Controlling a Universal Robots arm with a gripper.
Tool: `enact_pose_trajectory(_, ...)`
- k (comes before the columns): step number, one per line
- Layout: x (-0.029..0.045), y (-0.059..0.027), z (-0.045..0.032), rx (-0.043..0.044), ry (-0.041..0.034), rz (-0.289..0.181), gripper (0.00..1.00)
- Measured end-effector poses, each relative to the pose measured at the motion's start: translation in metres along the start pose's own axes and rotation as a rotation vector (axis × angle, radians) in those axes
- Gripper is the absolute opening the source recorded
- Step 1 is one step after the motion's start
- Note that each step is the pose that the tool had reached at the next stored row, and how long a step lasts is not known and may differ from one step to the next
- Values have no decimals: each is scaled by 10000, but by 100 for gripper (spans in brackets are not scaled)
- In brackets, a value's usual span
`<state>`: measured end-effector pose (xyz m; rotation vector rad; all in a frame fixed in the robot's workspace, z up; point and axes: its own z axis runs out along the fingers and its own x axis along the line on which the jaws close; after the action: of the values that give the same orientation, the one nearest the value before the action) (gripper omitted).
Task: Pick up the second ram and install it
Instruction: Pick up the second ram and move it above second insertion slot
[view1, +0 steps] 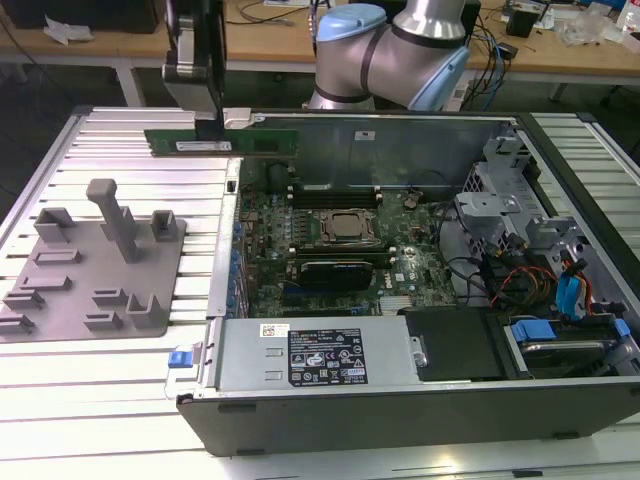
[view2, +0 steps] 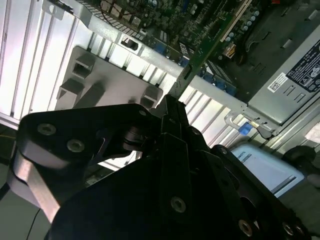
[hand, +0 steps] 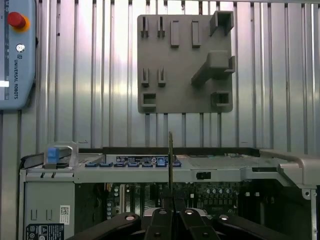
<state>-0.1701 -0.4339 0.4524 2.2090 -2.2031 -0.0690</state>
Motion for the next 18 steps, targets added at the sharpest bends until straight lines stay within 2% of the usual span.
enact_pose_trajectory(3, 1, -166, 32, -1, -1, 0, 9)
enact_pose_trajectory(5, 2, -241, 43, -7, 1, -1, 9)
enact_pose_trajectory(10, 4, -680, 149, -54, -1, 1, 9)
enact_pose_trajectory(11, 5, -713, 157, -58, 0, -1, 9)
enact_pose_trajectory(13, 5, -836, 188, -72, 0, 1, 9)
enact_pose_trajectory(15, 6, -907, 205, -78, 0, 0, 9)
enact_pose_trajectory(18, -1, -1111, 294, -106, 0, 1, 9)
